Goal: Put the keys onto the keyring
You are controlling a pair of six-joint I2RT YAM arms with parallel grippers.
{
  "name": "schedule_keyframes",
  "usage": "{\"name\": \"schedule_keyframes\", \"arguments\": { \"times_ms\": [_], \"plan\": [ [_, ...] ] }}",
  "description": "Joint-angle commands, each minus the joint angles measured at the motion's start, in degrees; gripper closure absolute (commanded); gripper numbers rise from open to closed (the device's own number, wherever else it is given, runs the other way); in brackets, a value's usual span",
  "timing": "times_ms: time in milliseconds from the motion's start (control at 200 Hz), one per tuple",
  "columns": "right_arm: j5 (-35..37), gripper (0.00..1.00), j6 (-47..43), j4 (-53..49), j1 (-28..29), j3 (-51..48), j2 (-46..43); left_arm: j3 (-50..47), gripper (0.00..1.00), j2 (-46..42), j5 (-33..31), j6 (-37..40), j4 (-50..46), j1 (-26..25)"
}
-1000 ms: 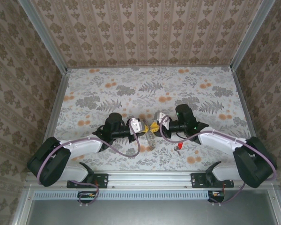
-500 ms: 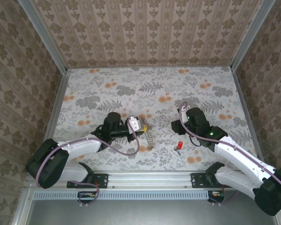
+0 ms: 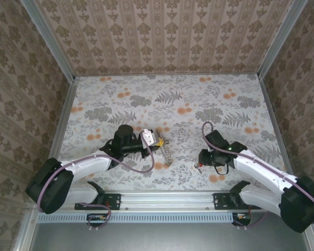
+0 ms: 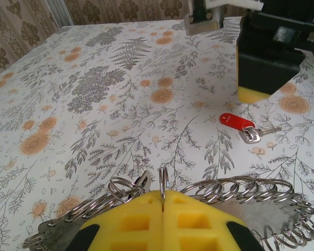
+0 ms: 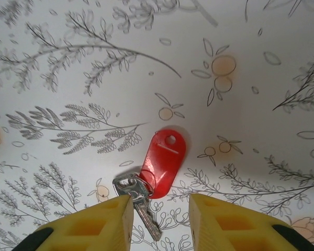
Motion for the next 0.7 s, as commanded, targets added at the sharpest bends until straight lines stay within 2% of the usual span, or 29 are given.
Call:
{"name": "schedule_keyframes", "arguments": {
  "times_ms": [0,360,695],
  "plan": [
    [-3.22,0.65,-0.59,1.50,-0.11,0.20,2.96,0.94,1.00,-1.38,1.97,-1.15,0.12,0.23],
    [-6.94,0.70,-3.44,4.12,-0.03,1.23,8.35,1.27,1.00,-1.47,2.04,-1.16,-0.28,0.29],
    [-5.88,0.69,-5.22,4.66,0.00,1.59,10.59,1.47,1.00,-1.39,2.76,-1.43,-0.36,0.23]
  ]
}}
